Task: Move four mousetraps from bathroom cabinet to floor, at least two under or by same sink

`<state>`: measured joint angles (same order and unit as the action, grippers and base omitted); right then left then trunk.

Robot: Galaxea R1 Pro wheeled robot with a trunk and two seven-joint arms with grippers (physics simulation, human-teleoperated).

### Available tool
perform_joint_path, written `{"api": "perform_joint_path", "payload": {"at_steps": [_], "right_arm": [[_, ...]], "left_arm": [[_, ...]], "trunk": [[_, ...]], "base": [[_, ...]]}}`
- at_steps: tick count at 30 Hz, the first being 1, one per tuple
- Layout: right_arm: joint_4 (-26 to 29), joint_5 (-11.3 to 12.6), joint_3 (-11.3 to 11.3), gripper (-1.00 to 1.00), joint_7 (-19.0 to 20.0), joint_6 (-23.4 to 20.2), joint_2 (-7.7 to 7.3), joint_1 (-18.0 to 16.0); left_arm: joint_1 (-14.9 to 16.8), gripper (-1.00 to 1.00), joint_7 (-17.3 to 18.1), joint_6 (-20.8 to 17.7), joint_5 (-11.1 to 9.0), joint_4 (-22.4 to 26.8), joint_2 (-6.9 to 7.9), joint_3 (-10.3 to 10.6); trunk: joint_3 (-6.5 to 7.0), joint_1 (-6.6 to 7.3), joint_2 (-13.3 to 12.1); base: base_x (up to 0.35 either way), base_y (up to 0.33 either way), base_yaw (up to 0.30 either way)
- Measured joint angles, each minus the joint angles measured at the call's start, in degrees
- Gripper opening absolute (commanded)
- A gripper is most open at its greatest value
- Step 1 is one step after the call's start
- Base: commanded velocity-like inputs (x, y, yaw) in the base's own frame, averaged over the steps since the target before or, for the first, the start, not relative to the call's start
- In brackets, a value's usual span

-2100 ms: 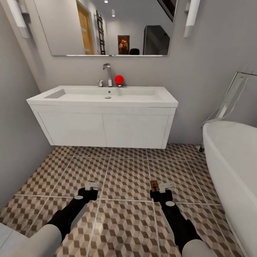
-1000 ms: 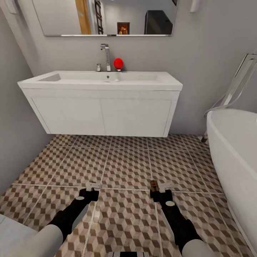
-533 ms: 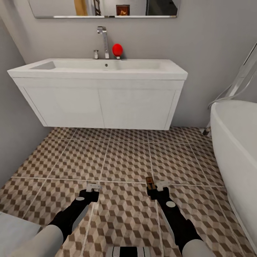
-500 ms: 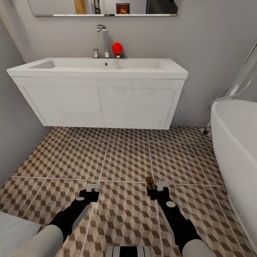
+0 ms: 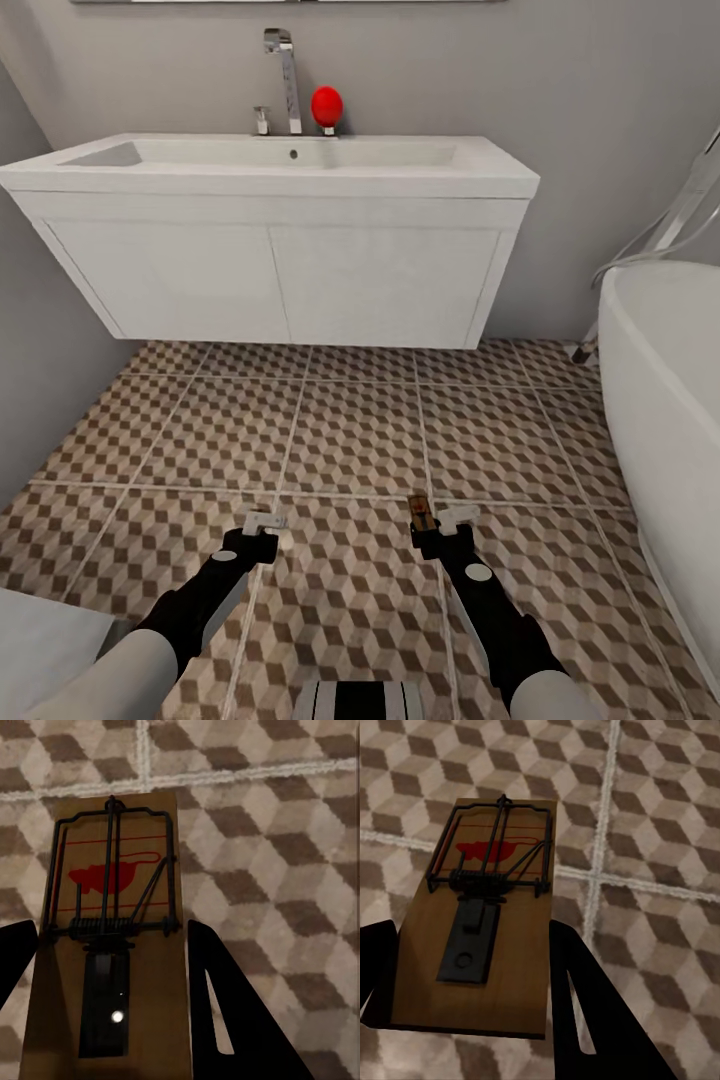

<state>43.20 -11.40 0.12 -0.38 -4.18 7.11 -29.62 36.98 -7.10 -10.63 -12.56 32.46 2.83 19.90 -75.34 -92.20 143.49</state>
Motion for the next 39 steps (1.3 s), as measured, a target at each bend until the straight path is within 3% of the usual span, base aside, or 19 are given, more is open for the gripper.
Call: {"api": "perform_joint_path", "payload": {"at_steps": [4, 8, 10, 16, 18, 22, 35, 39], "right_arm": [[0.0, -0.1, 0.0, -1.00, 0.0, 0.1, 0.00, 0.0], [0.0, -0.3, 0.0, -1.00, 0.2, 0.1, -0.15, 0.0], [0.0, -0.4, -0.1, -1.00, 0.2, 0.1, -0.30, 0.0], [0.1, -0.7, -0.2, -1.00, 0.0, -0.1, -0.51, -0.2], [0.0, -1.2, -0.2, -1.00, 0.0, -0.2, -0.44, -1.2], [-0.1, -1.7, -0.3, -1.00, -0.2, -0.3, -0.13, -3.3], [0.1, -2.0, -0.1, -1.00, 0.1, 1.2, -0.01, -3.8], [2.6, -2.0, 0.4, -1.00, 0.0, 2.6, 0.00, -3.8]], "left_arm": [[0.0, -1.00, 0.1, 3.2, 0.0, 1.0, 0.19, 0.0], [-0.1, -1.00, -0.1, 13.9, 0.1, 1.8, 0.20, -0.1], [-0.2, -1.00, 0.0, 16.1, 0.0, 1.8, -0.08, -0.2], [-0.1, -1.00, 0.1, 16.7, 0.0, -3.3, -4.17, -0.4], [-0.1, -1.00, 0.2, 16.9, 0.1, -4.4, -4.86, -0.4], [-0.1, -1.00, 0.2, 17.7, 0.3, -4.8, -5.08, -0.2], [-0.1, -1.00, 0.3, 19.2, 0.3, -4.0, -5.09, 1.0], [-0.1, -1.00, 0.2, 19.2, 0.3, -3.9, -5.06, 1.0]], "trunk": [[-0.13, 0.00, 0.0], [-0.16, 0.00, 0.0], [-0.16, 0.00, 0.0], [-0.16, 0.00, 0.0], [-0.16, 0.00, 0.0], [-0.16, 0.00, 0.0], [-0.16, 0.00, 0.0], [-0.16, 0.00, 0.0]], "base": [[0.000, 0.000, 0.000], [0.000, 0.000, 0.000], [0.000, 0.000, 0.000], [0.000, 0.000, 0.000], [0.000, 0.000, 0.000], [0.000, 0.000, 0.000], [0.000, 0.000, 0.000], [0.000, 0.000, 0.000]]}}
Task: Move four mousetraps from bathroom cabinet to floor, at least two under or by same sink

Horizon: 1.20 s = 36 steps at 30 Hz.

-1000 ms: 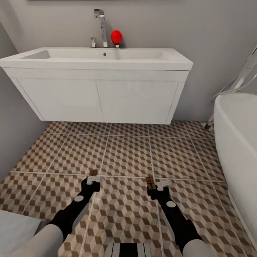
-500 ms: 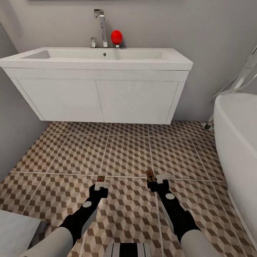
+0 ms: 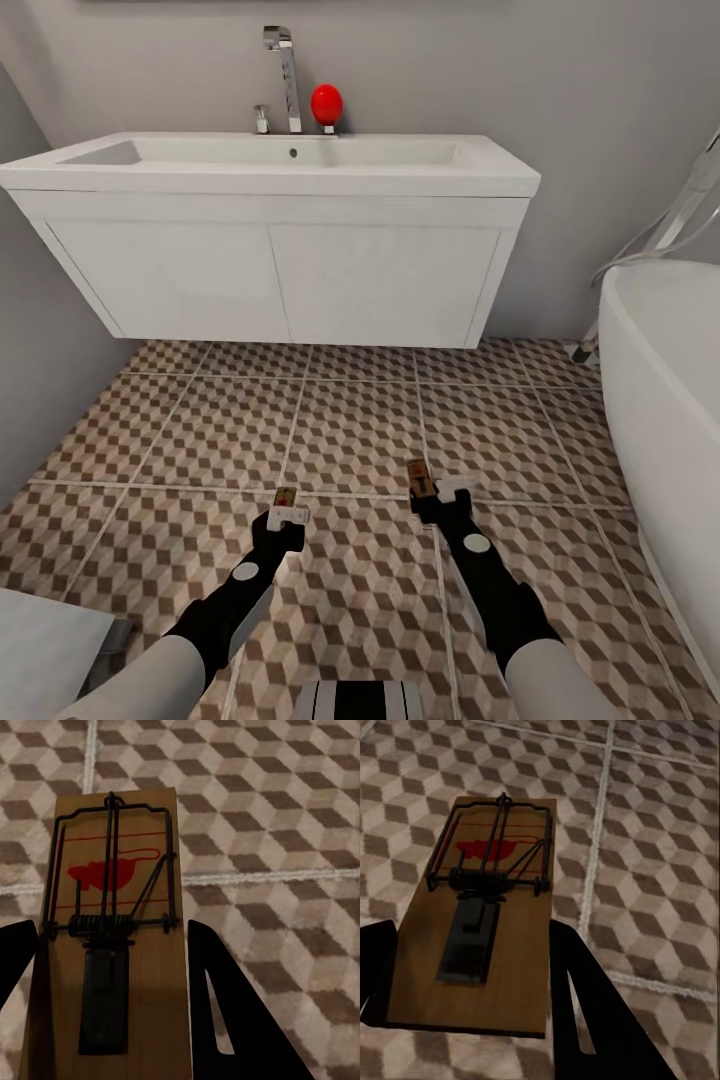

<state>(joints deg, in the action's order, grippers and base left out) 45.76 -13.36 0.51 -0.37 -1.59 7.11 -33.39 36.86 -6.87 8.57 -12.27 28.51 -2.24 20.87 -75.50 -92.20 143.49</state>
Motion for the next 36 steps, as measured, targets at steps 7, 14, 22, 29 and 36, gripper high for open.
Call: {"api": "perform_joint_path", "payload": {"at_steps": [7, 14, 22, 29, 36], "right_arm": [[3.5, 0.0, 2.6, -1.00, -0.2, 0.1, 0.00, 0.0], [3.8, 0.0, 2.8, -1.00, -0.2, 0.0, 0.00, 0.0], [3.8, 0.0, 2.8, -1.00, -0.2, 0.0, 0.02, 0.0], [3.8, 0.0, 2.8, -1.00, -0.2, 0.1, 0.14, 0.0], [3.9, 0.0, 2.8, -1.00, -0.2, 0.2, 0.12, 0.0]], "left_arm": [[0.0, -1.00, 0.0, 0.0, 0.0, 0.1, 0.00, 0.0], [0.0, -1.00, 0.0, 0.0, 0.0, 0.1, -0.01, 0.0], [0.0, -1.00, 0.0, 0.0, 0.0, 0.1, -0.09, 0.0], [0.0, -1.00, 0.0, 0.0, 0.0, 0.4, -0.10, 0.0], [-0.1, -1.00, -0.3, -0.4, 0.0, 7.6, 0.51, 0.1]], "trunk": [[-1.60, -0.19, 0.1], [-3.58, -0.37, 0.2], [-5.99, -0.57, 0.3], [-7.45, -0.67, 0.3], [-7.85, -0.67, 0.3]], "base": [[0.000, 0.000, 0.000], [0.000, 0.000, 0.000], [0.000, 0.000, 0.000], [0.000, 0.000, 0.000], [0.000, 0.000, 0.000]]}}
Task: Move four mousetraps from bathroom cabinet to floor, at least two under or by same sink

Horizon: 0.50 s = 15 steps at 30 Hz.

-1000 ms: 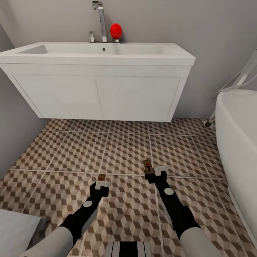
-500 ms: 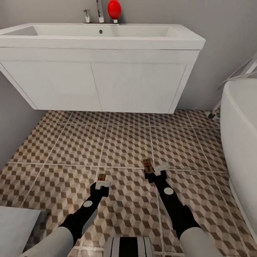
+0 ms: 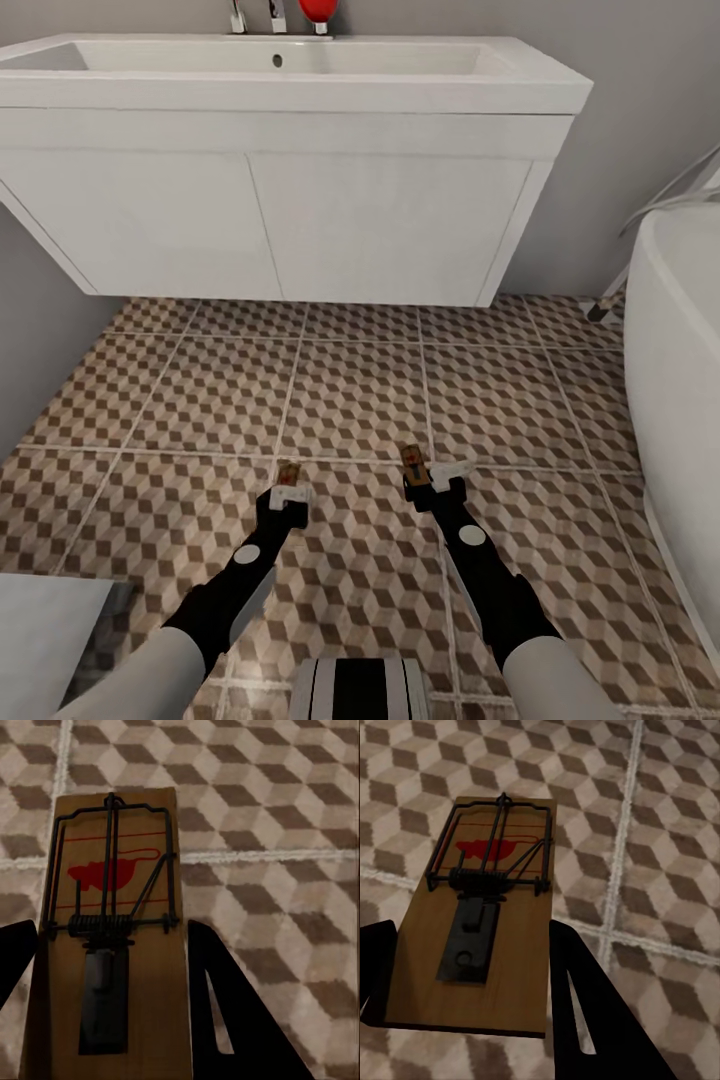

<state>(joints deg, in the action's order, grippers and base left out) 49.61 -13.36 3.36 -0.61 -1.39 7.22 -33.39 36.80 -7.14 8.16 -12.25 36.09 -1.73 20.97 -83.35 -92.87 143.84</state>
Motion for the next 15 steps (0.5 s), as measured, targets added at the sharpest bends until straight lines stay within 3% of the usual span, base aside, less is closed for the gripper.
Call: {"api": "perform_joint_path", "payload": {"at_steps": [3, 5, 8, 11, 15], "right_arm": [[0.0, 0.0, 0.0, -1.00, 0.0, 0.1, -0.07, 0.0], [0.0, -0.1, 0.0, -1.00, 0.0, 0.0, -0.02, 0.0], [0.2, -0.2, 0.3, -1.00, -0.1, -0.8, -0.02, 0.0], [3.3, -0.7, 0.5, -1.00, -0.2, -4.8, -0.07, -0.1], [6.9, -1.5, 0.5, -1.00, -0.1, -10.8, -0.10, -1.1]], "left_arm": [[-0.1, -1.00, -0.2, -0.5, 0.0, 3.3, 0.61, -0.1], [-0.2, -1.00, -0.2, -3.6, 0.0, 5.0, 0.80, -0.3], [-0.1, -1.00, 0.0, -15.1, -0.1, 8.6, 1.27, -0.9], [0.2, -1.00, 0.2, -26.6, 0.0, 14.9, 1.71, -1.1], [1.2, -1.00, 0.0, -33.3, 0.0, 20.2, 1.77, -1.2]], "trunk": [[-0.03, 0.00, 0.0], [-0.04, 0.00, 0.0], [-0.04, 0.00, 0.0], [-0.03, 0.00, 0.0], [-0.03, 0.00, 0.0]], "base": [[0.000, 0.000, 0.000], [0.000, 0.000, 0.000], [0.000, 0.000, 0.000], [0.000, 0.000, 0.000], [0.000, 0.000, 0.000]]}}
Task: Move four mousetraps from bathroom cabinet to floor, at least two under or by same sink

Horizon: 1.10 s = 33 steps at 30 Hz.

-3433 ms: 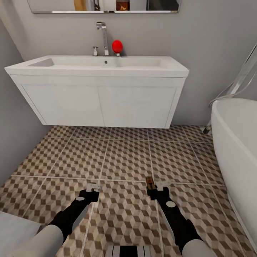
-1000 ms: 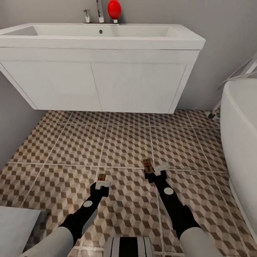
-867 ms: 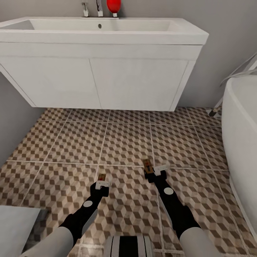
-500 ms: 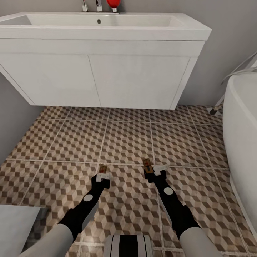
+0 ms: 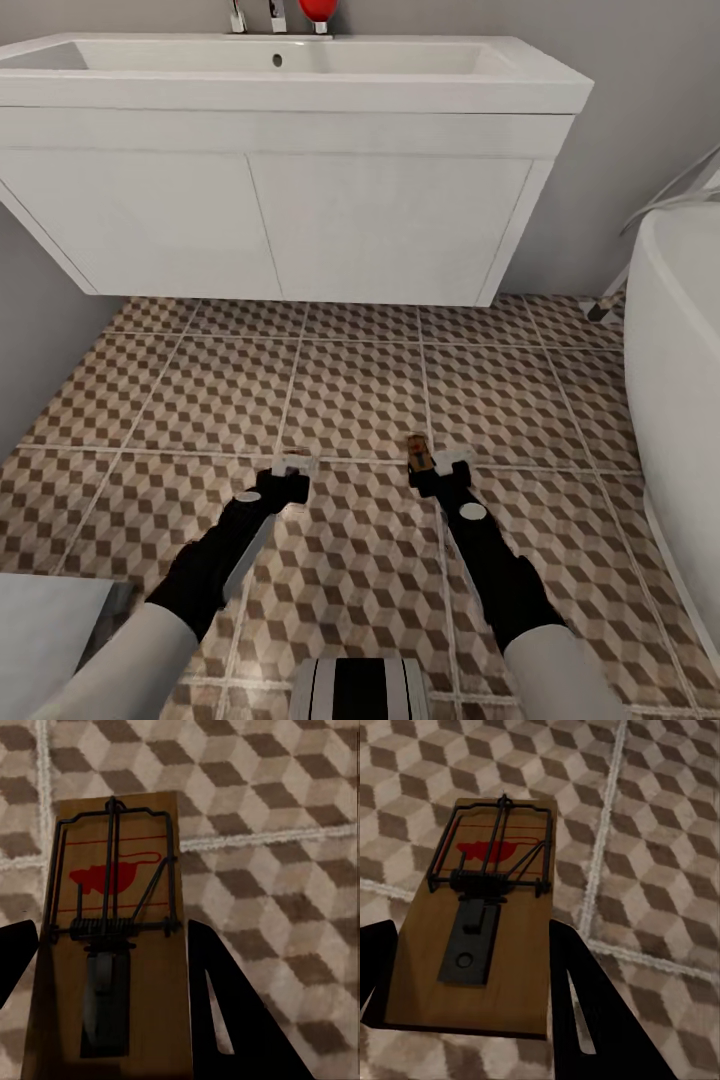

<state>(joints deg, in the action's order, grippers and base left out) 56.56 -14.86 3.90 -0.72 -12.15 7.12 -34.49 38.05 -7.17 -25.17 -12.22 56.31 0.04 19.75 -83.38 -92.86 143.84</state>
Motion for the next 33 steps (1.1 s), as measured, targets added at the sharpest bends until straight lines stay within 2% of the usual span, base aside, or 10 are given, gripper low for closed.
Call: {"api": "perform_joint_path", "payload": {"at_steps": [5, 10, 12, 15, 17, 20, 24, 26, 30, 33], "right_arm": [[0.4, 0.0, 0.0, -1.00, 0.1, -2.7, 0.00, -4.3], [-1.9, 0.0, 0.0, -1.00, 0.1, -5.7, 0.00, -8.5], [-4.5, 0.0, 0.0, -1.00, 0.1, -5.9, 0.00, -10.9], [-10.5, 0.0, 0.0, -1.00, 0.1, -5.9, 0.00, -15.8], [-15.1, 0.0, 0.0, -1.00, 0.1, -5.7, 0.00, -19.1], [-19.4, 0.1, 0.0, -1.00, 0.1, -3.7, 0.12, -21.5], [-20.8, 0.2, 0.0, -1.00, 0.2, -0.9, 0.74, -22.1], [-20.9, 0.2, 0.1, -1.00, 0.3, -0.5, 0.87, -22.2], [-21.0, 0.2, 0.2, -1.00, 0.4, -0.3, 0.90, -22.3], [-21.0, 0.2, 0.2, -1.00, 0.5, 0.1, 0.90, -22.3]], "left_arm": [[4.4, -1.00, -0.1, -2.7, 0.0, -3.0, 0.01, -0.4], [13.2, -1.00, -0.1, -3.4, 0.0, -12.7, -0.22, -0.9], [16.6, -1.00, -0.1, -3.5, -0.1, -17.1, -1.32, -1.0], [19.3, -1.00, -0.3, -3.6, -0.1, -20.4, -2.70, -1.0], [19.9, -1.00, -0.4, -3.6, 0.0, -21.5, -3.18, -1.0], [20.2, -1.00, -0.3, -2.3, 0.0, -24.1, -3.28, -1.0], [20.4, -1.00, 0.0, 4.7, 0.1, -25.8, -2.41, -0.9], [20.4, -1.00, 0.1, 6.4, 0.1, -25.7, -1.51, -0.8], [20.4, -1.00, 0.8, 7.5, 0.1, -23.8, -0.17, -0.6], [20.4, -1.00, 0.8, 7.3, 0.1, -18.8, 0.16, -0.3]], "trunk": [[0.00, 0.00, 0.0], [0.00, 0.00, 0.0], [0.00, 0.00, 0.0], [0.00, 0.00, 0.0], [0.00, 0.00, 0.0], [-0.01, -0.01, 0.0], [-0.01, 0.00, 0.0], [-0.01, 0.00, 0.0], [-0.01, 0.00, 0.0], [0.00, 0.00, 0.0]], "base": [[0.000, 0.000, 0.000], [0.000, 0.000, 0.000], [0.000, 0.000, 0.000], [0.000, 0.000, 0.000], [0.000, 0.000, 0.000], [0.000, 0.000, 0.000], [0.000, 0.000, 0.000], [0.000, 0.000, 0.000], [0.000, 0.000, 0.000], [0.000, 0.000, 0.000]]}}
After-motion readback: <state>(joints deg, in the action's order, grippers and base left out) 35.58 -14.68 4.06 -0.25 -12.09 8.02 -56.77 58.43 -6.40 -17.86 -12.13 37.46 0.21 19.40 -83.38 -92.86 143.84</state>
